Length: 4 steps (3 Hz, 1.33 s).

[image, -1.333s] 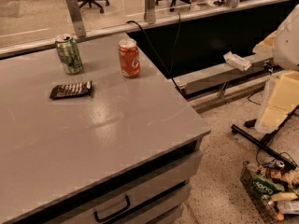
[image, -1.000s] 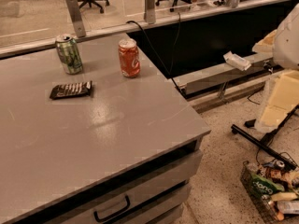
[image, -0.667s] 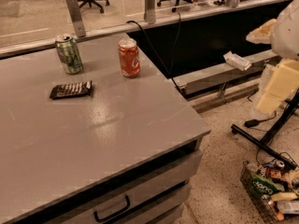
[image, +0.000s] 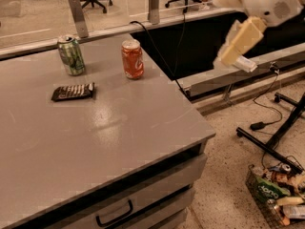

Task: Knock coke can over

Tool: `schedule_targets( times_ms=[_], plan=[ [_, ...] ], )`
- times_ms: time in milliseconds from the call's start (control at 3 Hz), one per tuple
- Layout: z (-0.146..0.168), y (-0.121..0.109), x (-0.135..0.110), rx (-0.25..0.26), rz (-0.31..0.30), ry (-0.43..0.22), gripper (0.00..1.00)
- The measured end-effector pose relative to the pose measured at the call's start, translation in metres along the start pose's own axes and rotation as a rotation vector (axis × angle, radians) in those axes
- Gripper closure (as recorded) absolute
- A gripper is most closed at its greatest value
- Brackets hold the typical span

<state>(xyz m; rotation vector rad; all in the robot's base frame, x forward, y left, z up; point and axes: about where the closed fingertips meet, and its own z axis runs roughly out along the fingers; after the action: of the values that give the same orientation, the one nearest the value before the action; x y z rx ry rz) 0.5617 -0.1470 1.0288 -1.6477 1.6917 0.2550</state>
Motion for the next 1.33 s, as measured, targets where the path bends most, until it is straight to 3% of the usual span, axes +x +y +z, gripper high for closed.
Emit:
schedule_targets(
  times_ms=[333, 667, 1000, 1333],
  plan=[
    [0.047, -0.036, -0.032, -0.041, 0.055, -0.142, 0.0],
    [0.095, -0.052, -0.064, -0.131, -0.001, -0.197, 0.0],
    [0.094, -0.052, -0.063, -0.13, 0.001, -0.196, 0.0],
    [0.117, -0.06, -0.07, -0.129, 0.022, -0.286, 0.0]
  ],
)
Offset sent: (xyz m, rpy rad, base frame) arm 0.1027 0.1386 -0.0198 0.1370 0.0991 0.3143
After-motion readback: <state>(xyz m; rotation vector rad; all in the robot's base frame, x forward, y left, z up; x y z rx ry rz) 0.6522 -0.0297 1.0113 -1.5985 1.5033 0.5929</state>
